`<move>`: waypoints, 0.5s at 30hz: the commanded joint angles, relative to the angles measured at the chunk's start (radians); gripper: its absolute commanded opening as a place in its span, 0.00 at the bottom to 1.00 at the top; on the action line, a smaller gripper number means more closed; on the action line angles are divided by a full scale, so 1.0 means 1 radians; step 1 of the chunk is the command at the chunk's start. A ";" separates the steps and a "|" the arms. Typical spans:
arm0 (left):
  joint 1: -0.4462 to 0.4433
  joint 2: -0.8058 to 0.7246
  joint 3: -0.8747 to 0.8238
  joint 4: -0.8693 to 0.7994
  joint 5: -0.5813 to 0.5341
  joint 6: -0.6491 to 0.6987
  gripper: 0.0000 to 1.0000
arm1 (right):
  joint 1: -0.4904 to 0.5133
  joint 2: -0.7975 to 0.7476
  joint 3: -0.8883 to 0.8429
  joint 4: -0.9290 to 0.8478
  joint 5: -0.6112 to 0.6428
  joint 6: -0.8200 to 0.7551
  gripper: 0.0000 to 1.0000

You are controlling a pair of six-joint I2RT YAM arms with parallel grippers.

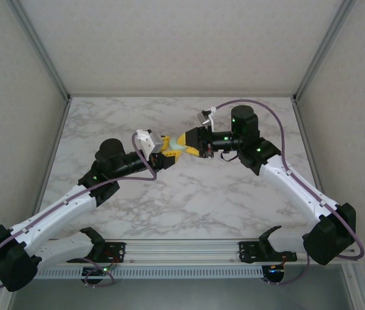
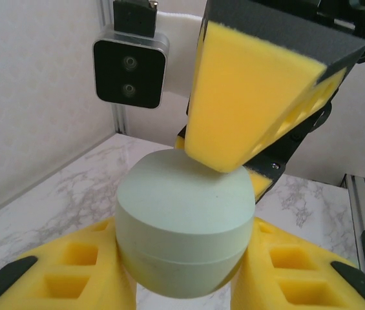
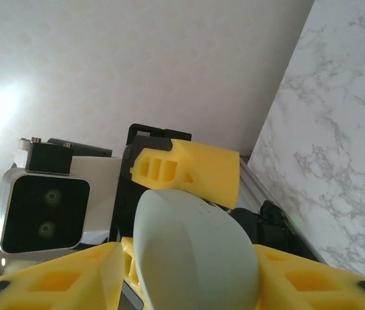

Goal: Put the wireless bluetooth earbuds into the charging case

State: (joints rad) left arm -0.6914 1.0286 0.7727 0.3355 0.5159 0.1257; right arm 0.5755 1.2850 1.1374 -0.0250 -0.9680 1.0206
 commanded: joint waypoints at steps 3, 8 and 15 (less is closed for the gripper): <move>-0.008 0.006 0.030 0.042 0.017 -0.023 0.15 | -0.003 0.005 -0.027 0.095 -0.041 0.039 0.47; -0.009 0.013 0.030 0.039 0.024 -0.024 0.15 | -0.003 0.011 -0.037 0.104 -0.035 0.043 0.48; -0.010 0.016 0.031 0.020 0.011 -0.018 0.19 | -0.003 0.002 -0.049 0.110 -0.008 0.037 0.30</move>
State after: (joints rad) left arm -0.6910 1.0416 0.7727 0.3447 0.5114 0.1223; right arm 0.5697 1.2903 1.0992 0.0643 -0.9733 1.0748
